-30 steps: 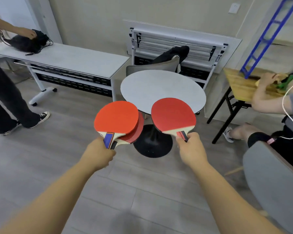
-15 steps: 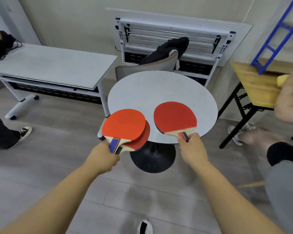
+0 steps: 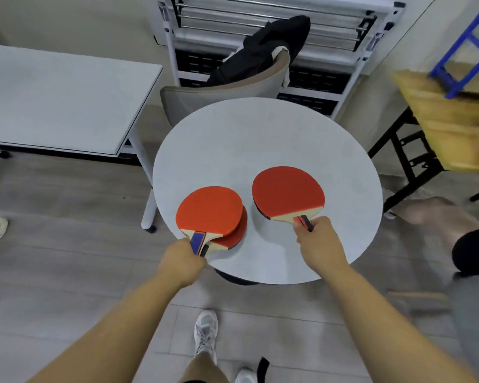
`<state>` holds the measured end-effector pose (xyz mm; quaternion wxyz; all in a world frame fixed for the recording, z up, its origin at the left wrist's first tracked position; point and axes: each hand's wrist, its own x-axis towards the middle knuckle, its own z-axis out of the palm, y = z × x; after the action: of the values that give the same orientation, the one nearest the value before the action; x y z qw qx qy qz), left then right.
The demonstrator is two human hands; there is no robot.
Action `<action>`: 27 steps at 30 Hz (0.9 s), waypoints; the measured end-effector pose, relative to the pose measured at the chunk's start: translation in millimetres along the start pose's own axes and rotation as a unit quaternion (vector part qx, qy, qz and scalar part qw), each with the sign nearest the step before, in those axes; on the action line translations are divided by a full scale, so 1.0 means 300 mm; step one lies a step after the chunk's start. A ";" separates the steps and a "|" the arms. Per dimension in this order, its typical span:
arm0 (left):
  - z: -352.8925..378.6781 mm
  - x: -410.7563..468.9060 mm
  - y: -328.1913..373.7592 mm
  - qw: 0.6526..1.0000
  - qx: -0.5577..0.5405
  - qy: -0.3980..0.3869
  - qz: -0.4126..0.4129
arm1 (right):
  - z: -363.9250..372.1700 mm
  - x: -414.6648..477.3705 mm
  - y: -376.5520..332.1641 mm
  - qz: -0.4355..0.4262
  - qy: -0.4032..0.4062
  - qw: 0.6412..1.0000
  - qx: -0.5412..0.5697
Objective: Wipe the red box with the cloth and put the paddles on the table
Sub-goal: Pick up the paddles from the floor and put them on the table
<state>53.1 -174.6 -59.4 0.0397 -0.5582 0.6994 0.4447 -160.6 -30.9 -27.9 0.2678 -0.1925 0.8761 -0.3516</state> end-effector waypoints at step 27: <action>0.123 0.435 0.263 0.999 0.017 0.045 -0.012 | -0.040 0.411 -0.056 0.066 -0.031 0.997 -0.031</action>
<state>-76.3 -248.6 -108.1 0.0233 -0.5854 0.7011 0.4065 -261.7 -100.9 -49.8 0.3112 -0.1536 0.8888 -0.2993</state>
